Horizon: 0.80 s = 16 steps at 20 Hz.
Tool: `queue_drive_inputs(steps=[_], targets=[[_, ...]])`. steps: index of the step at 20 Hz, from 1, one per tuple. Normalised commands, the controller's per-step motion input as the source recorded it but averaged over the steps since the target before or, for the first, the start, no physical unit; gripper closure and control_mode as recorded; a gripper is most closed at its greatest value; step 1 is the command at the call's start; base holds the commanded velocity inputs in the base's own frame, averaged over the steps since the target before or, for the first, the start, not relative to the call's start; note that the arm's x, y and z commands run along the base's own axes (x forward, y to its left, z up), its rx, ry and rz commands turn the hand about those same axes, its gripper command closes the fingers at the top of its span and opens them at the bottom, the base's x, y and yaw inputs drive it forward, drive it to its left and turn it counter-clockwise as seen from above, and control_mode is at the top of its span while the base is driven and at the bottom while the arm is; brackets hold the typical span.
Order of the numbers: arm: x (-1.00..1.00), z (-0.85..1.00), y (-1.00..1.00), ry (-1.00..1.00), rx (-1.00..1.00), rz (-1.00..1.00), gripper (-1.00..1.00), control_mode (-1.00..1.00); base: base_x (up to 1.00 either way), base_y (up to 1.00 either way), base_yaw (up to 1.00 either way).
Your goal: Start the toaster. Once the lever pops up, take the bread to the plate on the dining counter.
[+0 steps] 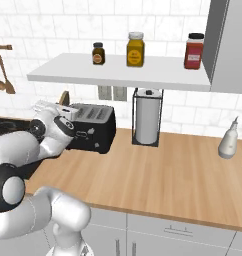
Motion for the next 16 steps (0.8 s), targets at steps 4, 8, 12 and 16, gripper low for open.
queue_drive_inputs(steps=[4,8,12,16], targets=[[-0.53,1.0,0.0,0.11,0.15,0.0,1.0,-1.0,0.0,0.0,0.0],[-0.5,1.0,0.0,0.05,0.18,0.0,1.0,-1.0,0.0,0.0,0.0],[-0.58,1.0,0.0,0.08,0.16,0.0,1.0,-1.0,0.0,0.0,0.0],[-0.88,0.92,-0.09,0.18,0.13,-0.01,1.0,-1.0,0.0,0.0,0.0]])
